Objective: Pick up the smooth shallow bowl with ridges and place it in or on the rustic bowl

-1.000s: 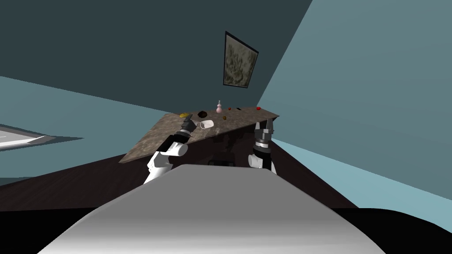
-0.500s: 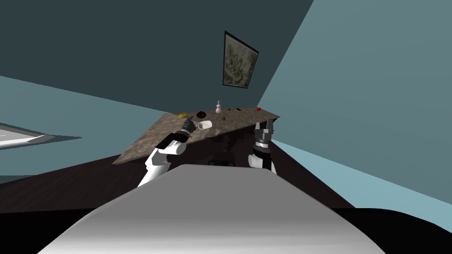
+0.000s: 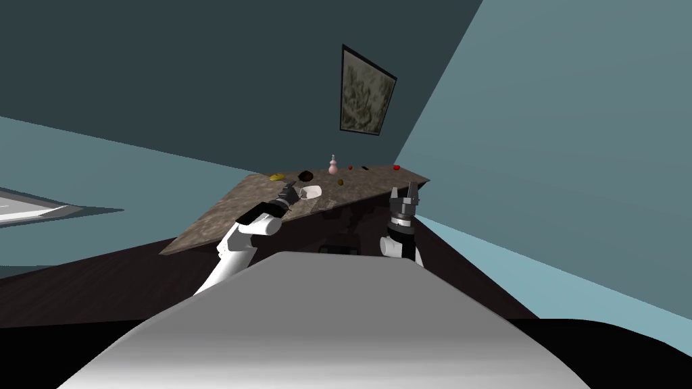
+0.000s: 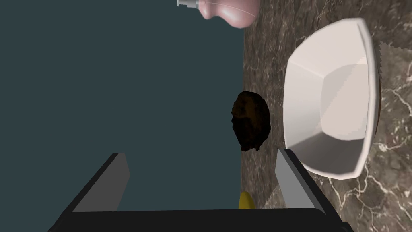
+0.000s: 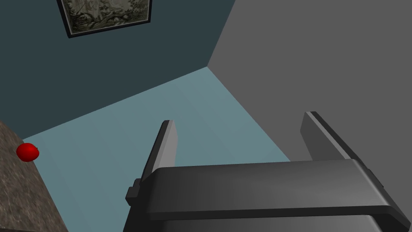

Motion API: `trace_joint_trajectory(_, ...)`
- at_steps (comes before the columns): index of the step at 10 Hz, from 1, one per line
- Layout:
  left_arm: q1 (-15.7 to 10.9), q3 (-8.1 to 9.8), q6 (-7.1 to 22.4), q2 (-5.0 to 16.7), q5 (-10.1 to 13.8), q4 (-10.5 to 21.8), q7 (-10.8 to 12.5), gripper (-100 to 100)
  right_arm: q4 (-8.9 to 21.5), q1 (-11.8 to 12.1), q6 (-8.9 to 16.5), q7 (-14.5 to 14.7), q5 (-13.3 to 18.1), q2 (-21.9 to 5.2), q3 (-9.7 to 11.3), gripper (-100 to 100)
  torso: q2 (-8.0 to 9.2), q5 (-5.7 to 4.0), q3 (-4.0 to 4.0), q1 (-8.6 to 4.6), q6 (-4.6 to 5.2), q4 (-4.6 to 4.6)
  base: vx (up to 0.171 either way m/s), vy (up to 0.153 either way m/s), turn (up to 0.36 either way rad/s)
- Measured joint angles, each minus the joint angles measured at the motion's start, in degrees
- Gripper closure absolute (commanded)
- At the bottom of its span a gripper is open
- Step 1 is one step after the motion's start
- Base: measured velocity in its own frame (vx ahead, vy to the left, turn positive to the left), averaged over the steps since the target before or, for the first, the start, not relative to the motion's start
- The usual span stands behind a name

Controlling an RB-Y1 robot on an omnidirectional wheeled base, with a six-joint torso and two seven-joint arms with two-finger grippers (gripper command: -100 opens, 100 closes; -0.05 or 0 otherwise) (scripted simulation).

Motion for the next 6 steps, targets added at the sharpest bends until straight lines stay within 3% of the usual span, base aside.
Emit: trace_joint_trajectory(6, -0.28, 1.39, 8.98, 4.03, 2.58, 3.61, 4.51, -100, 0.0, 0.0, 0.0, 0.0, 0.0, 0.0, 0.0, 0, -0.12, -0.02, -0.08, -0.05, 0.0, -0.03, 0.092, -0.099, 0.036)
